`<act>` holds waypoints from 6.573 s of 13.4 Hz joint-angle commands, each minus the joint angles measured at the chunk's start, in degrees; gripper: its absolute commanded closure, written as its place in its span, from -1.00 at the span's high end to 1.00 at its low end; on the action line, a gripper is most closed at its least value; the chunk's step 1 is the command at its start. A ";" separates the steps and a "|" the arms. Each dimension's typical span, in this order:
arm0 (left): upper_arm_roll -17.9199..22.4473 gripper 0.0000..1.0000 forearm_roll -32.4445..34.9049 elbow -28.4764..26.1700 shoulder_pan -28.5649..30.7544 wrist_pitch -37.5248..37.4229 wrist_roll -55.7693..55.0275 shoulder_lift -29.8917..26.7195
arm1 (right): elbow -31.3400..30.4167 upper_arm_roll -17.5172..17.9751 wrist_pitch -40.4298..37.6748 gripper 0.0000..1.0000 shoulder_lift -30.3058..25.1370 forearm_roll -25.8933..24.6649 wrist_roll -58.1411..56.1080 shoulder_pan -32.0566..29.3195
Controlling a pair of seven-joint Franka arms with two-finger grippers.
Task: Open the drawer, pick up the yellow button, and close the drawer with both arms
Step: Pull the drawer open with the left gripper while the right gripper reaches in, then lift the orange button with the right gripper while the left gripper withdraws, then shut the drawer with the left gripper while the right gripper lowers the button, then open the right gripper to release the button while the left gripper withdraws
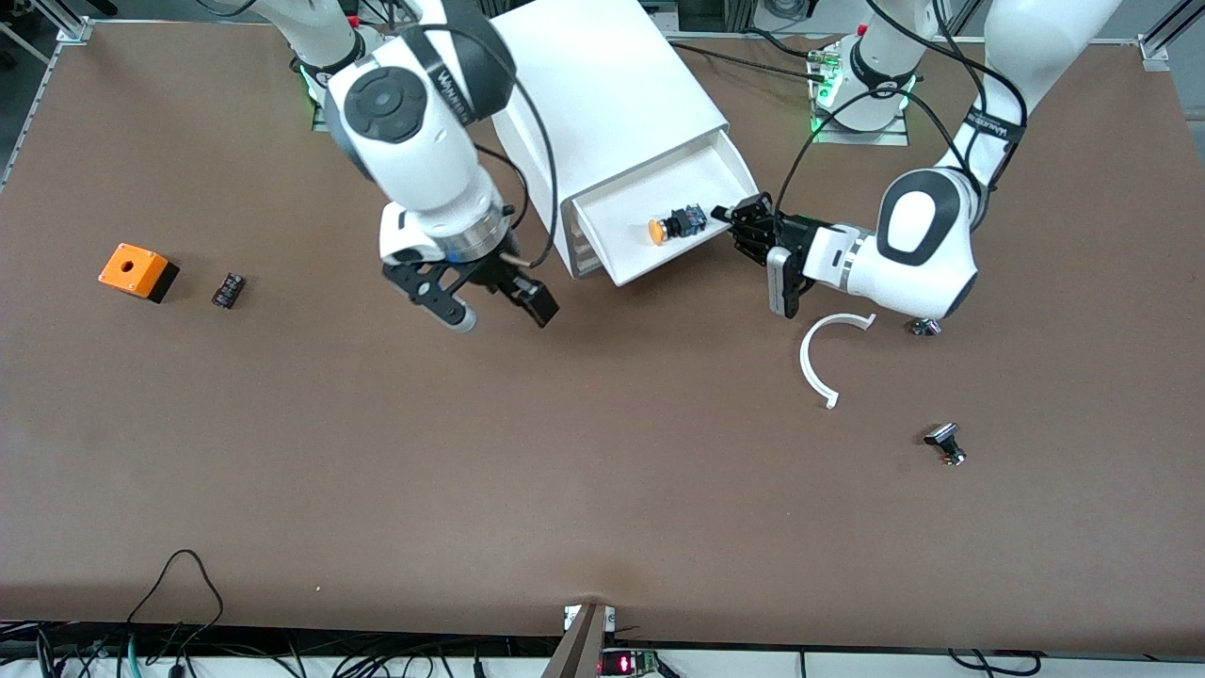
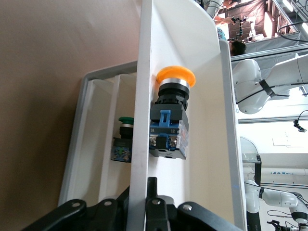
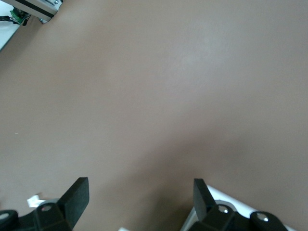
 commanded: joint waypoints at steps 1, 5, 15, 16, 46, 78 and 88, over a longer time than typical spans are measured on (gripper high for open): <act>-0.13 -1.00 4.72 3.95 1.21 2.00 0.57 2.84 | 4.78 -0.49 -2.19 0.91 2.62 -0.53 10.19 3.81; 0.04 1.00 5.69 5.18 3.32 1.91 0.74 2.76 | 11.09 -0.49 -2.38 0.91 6.83 -3.96 23.20 10.05; -0.05 1.00 35.39 28.90 3.59 -23.03 -35.36 1.61 | 23.25 -0.66 2.28 0.90 20.99 -4.49 40.62 18.67; 0.13 1.00 36.97 30.40 3.59 -24.62 -37.73 1.61 | 23.25 -0.49 2.37 0.90 21.34 -4.31 41.42 18.76; -0.48 0.88 54.47 23.62 -4.85 15.46 -92.68 0.32 | -10.10 -25.51 -1.71 -1.00 1.67 4.12 -66.63 0.04; -24.29 0.96 51.40 2.20 -6.52 23.73 -121.87 -2.25 | -24.74 -30.90 16.17 0.98 -1.94 19.70 -109.13 -12.61; -26.32 0.96 51.22 2.38 -7.49 22.39 -124.41 -1.90 | -5.43 -30.37 -10.08 0.98 -4.67 14.06 -108.17 -11.21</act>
